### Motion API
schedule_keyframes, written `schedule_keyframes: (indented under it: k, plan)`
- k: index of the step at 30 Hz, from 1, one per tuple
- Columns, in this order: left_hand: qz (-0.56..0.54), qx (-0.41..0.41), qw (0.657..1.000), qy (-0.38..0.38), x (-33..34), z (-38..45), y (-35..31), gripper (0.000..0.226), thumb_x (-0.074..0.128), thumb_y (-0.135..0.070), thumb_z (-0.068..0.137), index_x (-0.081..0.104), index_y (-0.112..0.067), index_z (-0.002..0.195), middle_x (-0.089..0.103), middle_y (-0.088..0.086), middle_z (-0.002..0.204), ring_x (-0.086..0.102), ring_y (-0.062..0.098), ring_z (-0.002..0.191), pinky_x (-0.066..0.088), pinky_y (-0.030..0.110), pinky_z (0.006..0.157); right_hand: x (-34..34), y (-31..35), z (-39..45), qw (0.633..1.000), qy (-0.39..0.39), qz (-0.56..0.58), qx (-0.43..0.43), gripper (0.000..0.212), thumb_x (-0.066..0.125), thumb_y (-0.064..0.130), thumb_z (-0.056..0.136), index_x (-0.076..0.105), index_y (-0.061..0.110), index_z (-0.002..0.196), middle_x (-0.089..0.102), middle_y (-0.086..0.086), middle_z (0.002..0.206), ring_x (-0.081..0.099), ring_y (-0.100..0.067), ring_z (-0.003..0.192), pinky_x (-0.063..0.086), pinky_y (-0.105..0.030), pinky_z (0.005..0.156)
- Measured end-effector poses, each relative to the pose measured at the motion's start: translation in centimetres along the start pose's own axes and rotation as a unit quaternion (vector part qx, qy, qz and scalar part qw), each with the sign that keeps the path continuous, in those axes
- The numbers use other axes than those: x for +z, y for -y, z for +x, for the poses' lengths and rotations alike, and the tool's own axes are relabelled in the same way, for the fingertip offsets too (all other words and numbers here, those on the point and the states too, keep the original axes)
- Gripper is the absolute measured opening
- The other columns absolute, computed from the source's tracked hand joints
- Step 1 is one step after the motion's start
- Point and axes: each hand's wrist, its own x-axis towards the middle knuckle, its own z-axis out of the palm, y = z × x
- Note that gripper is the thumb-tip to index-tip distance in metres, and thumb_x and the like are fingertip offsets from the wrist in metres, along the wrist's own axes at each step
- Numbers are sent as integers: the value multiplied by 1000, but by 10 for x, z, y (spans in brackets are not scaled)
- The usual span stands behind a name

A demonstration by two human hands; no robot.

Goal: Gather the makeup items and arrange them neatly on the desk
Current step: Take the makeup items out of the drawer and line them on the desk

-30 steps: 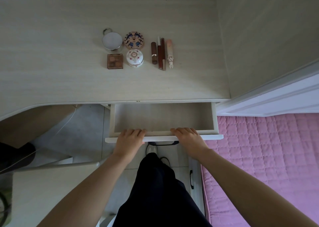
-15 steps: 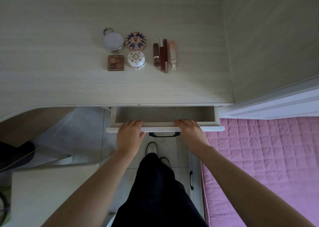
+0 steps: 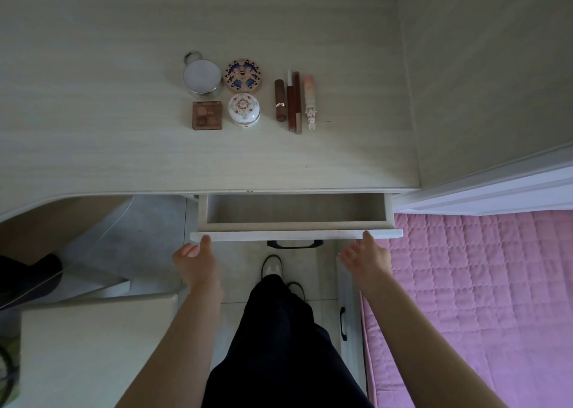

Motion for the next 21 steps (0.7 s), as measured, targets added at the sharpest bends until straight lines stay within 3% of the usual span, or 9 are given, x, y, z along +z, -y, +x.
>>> schedule_keyframes:
  k: [2,4,6,8,10,12,15,21]
  plan:
    - [-40,-101,993,39,5,1,-3,25,45,-14,94,50,-12,119,45,25,119,52,23,97,41,34,99,4,6,4,993,16,98,69,32,55,28,96,47,9,120,55,-19,107,63,-39,90,53,-53,84]
    - [-56,-111,990,59,11,-1,-1,44,47,-28,99,38,-10,139,51,17,129,58,29,110,50,41,93,8,13,5,990,16,116,74,35,54,28,97,44,10,125,51,-23,113,59,-47,105,50,-59,88]
    - [-81,-113,987,85,19,-4,1,55,53,-27,98,29,-15,146,47,16,137,61,34,105,55,47,83,11,20,6,992,17,102,68,27,53,26,98,45,6,113,54,-24,109,62,-46,101,52,-59,82]
    - [-101,-139,979,106,23,-5,-3,55,53,-18,98,27,-23,146,40,15,141,56,41,112,52,55,88,13,26,9,994,21,87,71,21,53,20,98,45,4,109,58,-26,108,65,-44,88,54,-59,76]
    - [-99,-158,975,117,26,-7,-5,50,55,-19,96,33,-19,142,41,18,141,51,43,120,50,57,90,16,30,10,994,23,86,68,16,51,9,97,43,4,110,55,-28,113,62,-44,83,52,-64,77]
    - [-130,-170,970,117,27,-6,-4,47,60,-17,93,39,-22,136,45,19,135,58,43,106,52,62,83,17,33,13,992,29,104,72,19,46,-2,95,40,4,112,50,-29,121,57,-49,96,47,-70,78]
    - [-156,-184,965,100,31,-4,-6,48,56,-12,96,36,-19,138,50,21,126,61,41,83,51,64,79,17,38,15,993,19,92,69,33,43,-9,94,41,4,124,48,-28,126,52,-52,110,49,-68,65]
    - [-154,-184,966,101,40,-2,-10,46,53,-10,96,35,-14,138,52,22,125,61,43,82,52,65,68,23,50,17,996,0,69,58,40,41,-12,94,40,3,130,51,-25,116,55,-49,109,49,-65,59]
